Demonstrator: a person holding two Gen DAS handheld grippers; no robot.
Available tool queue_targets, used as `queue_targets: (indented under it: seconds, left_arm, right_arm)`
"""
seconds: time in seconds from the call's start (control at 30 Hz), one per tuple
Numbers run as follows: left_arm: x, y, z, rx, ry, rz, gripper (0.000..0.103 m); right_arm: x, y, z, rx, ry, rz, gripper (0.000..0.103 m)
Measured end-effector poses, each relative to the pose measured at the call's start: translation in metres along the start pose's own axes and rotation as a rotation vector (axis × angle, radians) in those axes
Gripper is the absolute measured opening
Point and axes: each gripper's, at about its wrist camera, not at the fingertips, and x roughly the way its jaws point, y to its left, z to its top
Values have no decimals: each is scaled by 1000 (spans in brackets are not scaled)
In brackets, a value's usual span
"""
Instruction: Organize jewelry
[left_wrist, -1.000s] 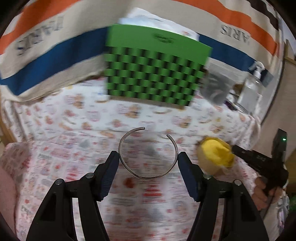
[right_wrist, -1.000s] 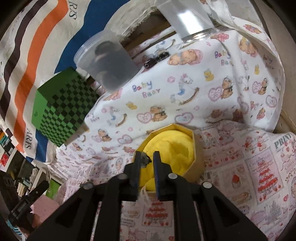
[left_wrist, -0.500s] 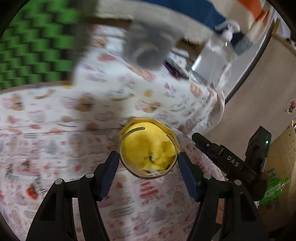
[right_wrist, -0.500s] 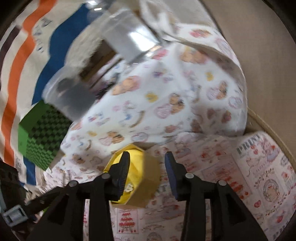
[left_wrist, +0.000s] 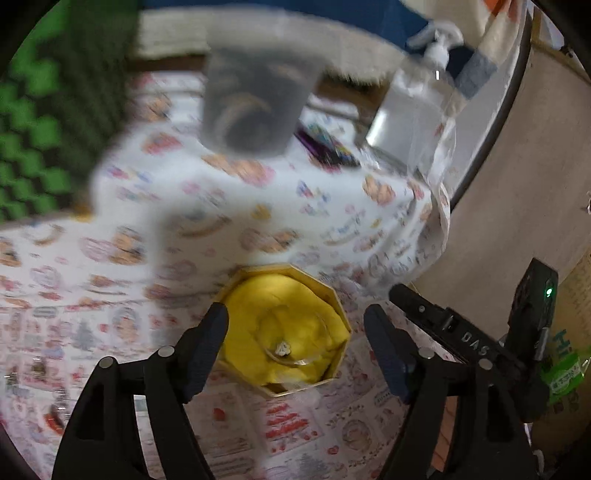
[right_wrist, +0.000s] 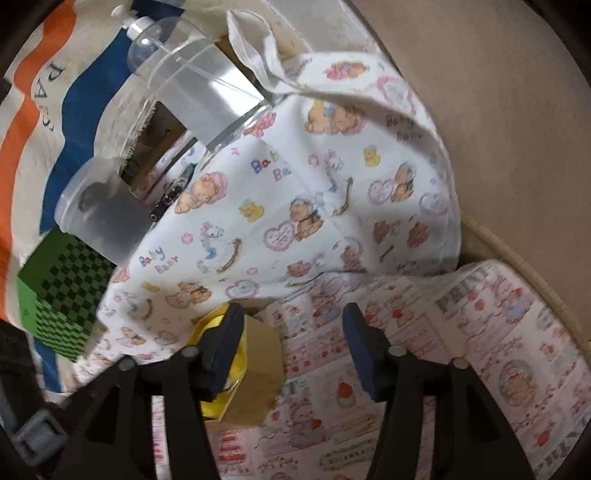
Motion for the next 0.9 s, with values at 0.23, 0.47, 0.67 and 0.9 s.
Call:
queue_targets:
  seconds: [0.23, 0.47, 0.67, 0.9]
  left_arm:
    - [-81, 20, -9, 59, -216, 177, 99]
    - [-148, 41, -37, 48, -403, 320, 102]
    - [-168, 65, -49, 38, -458, 396, 102]
    - [-164, 100, -63, 3, -413, 463, 103]
  right_arm:
    - [-16, 33, -7, -125, -61, 18, 76]
    - [-41, 70, -19, -238, -124, 86, 85]
    - [-49, 88, -33, -329, -161, 78, 90]
    - [-33, 94, -44, -371, -114, 50, 90]
